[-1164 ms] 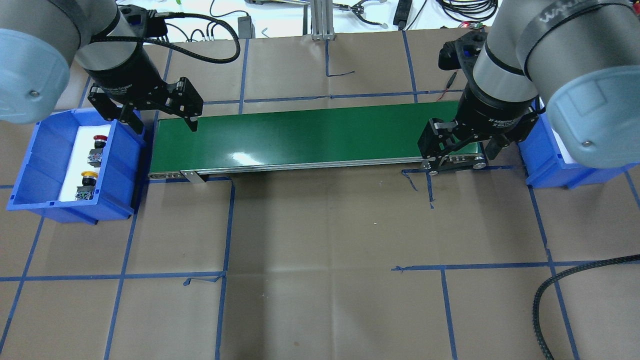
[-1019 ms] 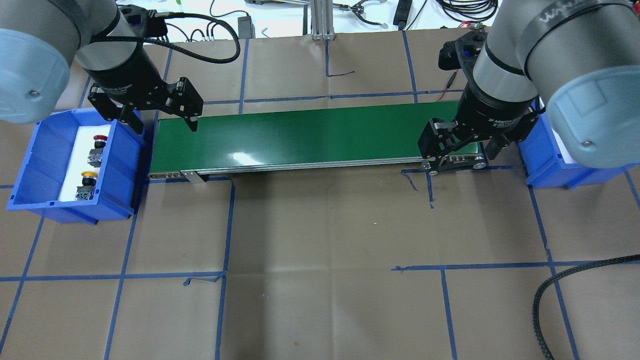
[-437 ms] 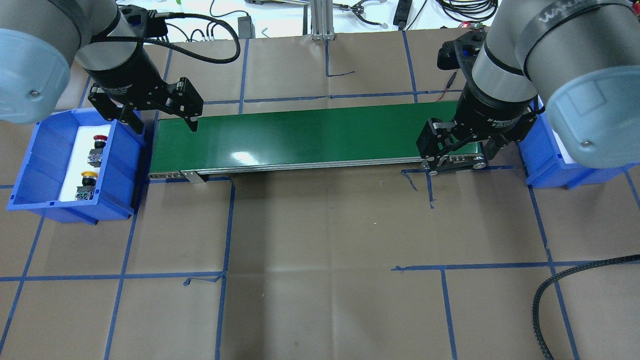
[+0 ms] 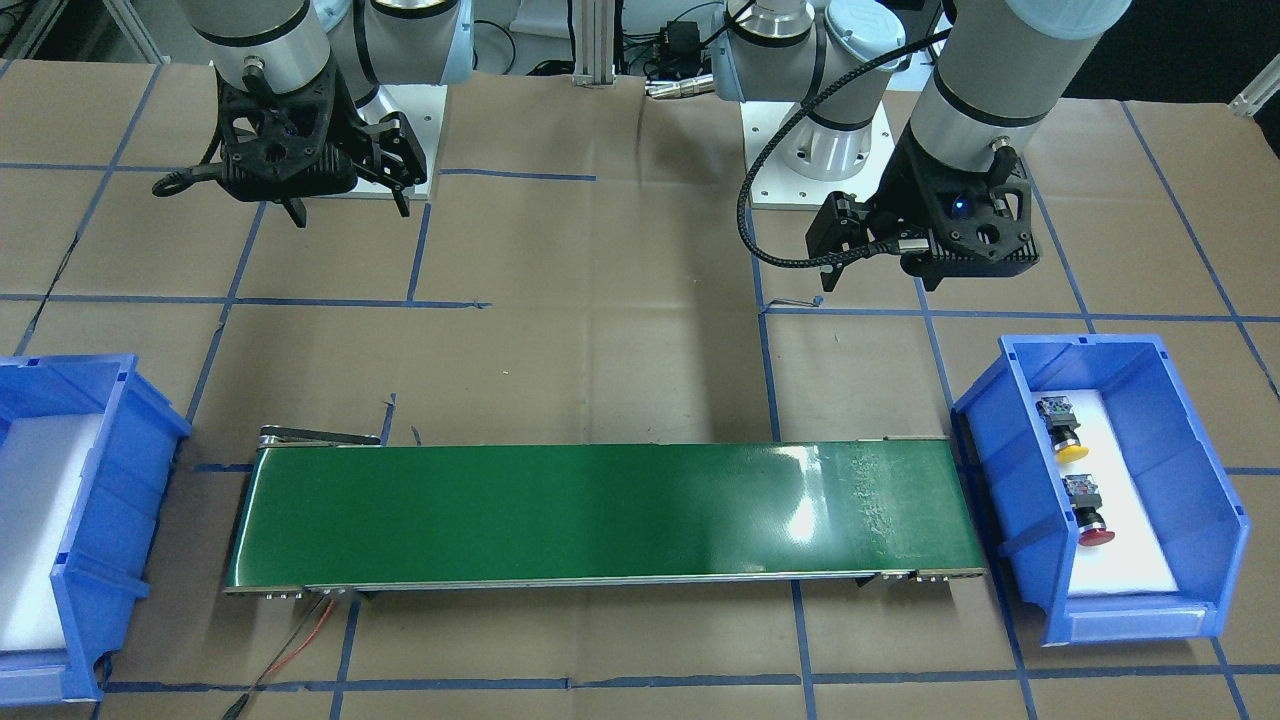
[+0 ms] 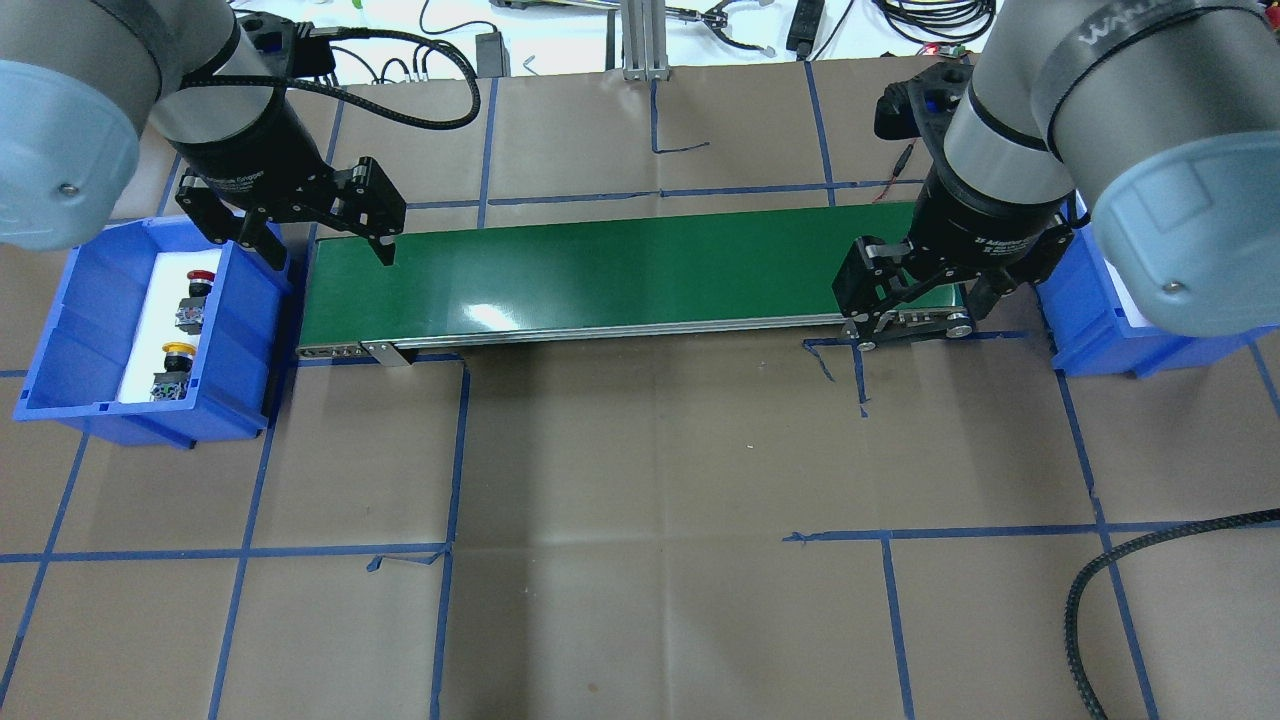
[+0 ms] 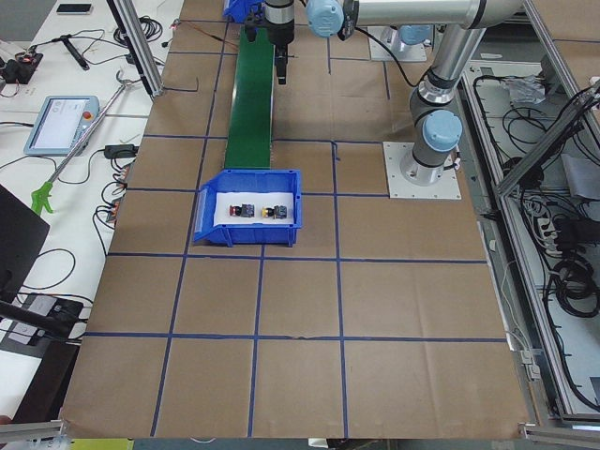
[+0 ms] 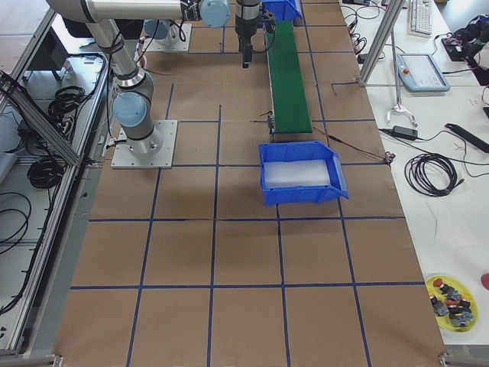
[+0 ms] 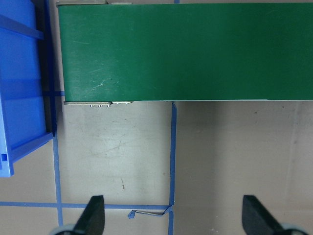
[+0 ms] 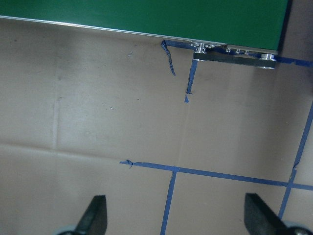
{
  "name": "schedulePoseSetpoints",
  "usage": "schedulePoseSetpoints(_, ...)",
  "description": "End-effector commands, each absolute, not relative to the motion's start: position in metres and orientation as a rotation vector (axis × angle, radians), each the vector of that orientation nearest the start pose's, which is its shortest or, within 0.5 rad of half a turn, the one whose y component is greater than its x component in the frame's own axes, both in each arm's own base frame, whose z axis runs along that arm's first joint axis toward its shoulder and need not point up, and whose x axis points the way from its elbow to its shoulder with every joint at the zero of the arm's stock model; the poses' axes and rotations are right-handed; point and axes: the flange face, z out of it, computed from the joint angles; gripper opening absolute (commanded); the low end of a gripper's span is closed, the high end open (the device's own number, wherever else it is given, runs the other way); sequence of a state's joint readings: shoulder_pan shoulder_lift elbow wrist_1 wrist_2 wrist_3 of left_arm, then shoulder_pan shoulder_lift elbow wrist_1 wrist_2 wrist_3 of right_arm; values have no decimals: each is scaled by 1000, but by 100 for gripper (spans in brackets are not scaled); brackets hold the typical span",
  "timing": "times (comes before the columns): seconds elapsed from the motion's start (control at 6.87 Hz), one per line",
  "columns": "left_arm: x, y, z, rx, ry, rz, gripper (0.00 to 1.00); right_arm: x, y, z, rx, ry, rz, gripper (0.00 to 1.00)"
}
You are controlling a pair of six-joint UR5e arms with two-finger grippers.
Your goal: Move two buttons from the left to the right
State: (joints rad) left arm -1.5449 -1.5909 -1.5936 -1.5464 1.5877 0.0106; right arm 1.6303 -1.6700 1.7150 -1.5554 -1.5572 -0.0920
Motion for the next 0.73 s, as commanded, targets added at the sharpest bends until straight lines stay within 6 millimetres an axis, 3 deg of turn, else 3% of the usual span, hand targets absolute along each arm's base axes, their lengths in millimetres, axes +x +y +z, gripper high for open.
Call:
schedulePoseSetpoints(0.0,-119,-500,470,-21,3125,29,100,161,-435,462,-236,3116,96,100)
schedulePoseSetpoints(0.58,-103,-502,475,83,3123,10,100,161,-435,462,-236,3116,98,100)
